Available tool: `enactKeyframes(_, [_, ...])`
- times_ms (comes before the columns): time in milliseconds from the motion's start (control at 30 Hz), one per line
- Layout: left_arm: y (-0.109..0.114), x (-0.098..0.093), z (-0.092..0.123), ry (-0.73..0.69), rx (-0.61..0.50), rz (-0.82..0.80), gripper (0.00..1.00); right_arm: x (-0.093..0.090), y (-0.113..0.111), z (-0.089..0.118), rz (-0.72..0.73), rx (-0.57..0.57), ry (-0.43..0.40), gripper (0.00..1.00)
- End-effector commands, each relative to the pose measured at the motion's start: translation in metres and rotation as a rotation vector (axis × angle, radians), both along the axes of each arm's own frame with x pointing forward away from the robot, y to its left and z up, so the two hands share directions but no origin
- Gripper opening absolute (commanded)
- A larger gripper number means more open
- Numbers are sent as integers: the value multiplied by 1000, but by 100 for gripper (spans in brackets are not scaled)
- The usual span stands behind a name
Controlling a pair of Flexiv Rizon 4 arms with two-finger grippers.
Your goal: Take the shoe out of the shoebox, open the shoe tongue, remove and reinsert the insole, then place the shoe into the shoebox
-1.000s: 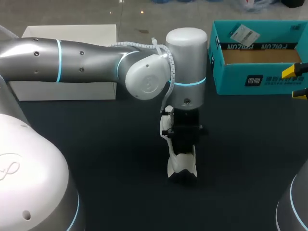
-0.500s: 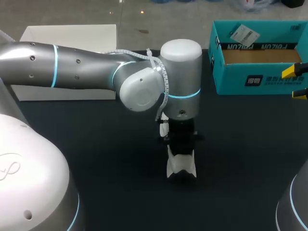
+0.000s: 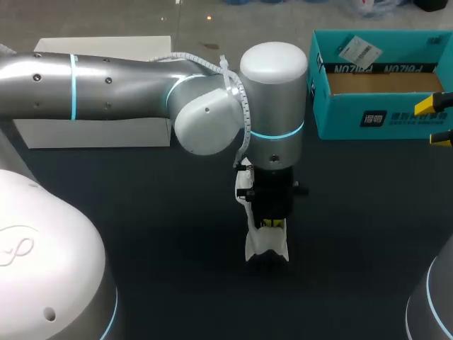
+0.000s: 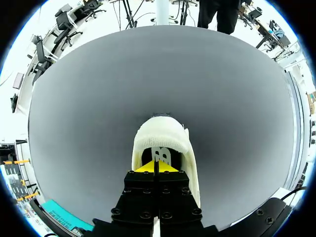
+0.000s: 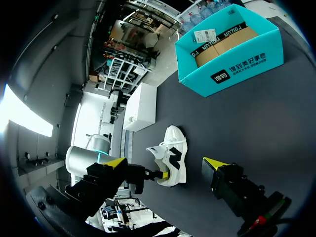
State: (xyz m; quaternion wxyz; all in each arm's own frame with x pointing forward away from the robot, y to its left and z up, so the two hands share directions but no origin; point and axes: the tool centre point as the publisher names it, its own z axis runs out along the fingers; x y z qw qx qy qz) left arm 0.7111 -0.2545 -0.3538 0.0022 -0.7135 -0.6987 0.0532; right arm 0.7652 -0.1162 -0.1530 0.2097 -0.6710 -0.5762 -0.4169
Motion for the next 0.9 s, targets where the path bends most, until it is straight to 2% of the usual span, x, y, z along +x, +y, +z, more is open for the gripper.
enactKeyframes(33, [12, 0, 13, -85, -26, 16, 0, 0, 1, 0, -2, -3, 2, 100])
enactKeyframes(200, [12, 11, 18, -137, -41, 2, 0, 0, 1, 0, -2, -3, 2, 100])
enactKeyframes(500, [14, 28, 13, -205, 44, -14, 0, 0, 1, 0, -2, -3, 2, 100])
enactKeyframes(900, [18, 47, 6, -207, 5, 4, 0, 0, 1, 0, -2, -3, 2, 100])
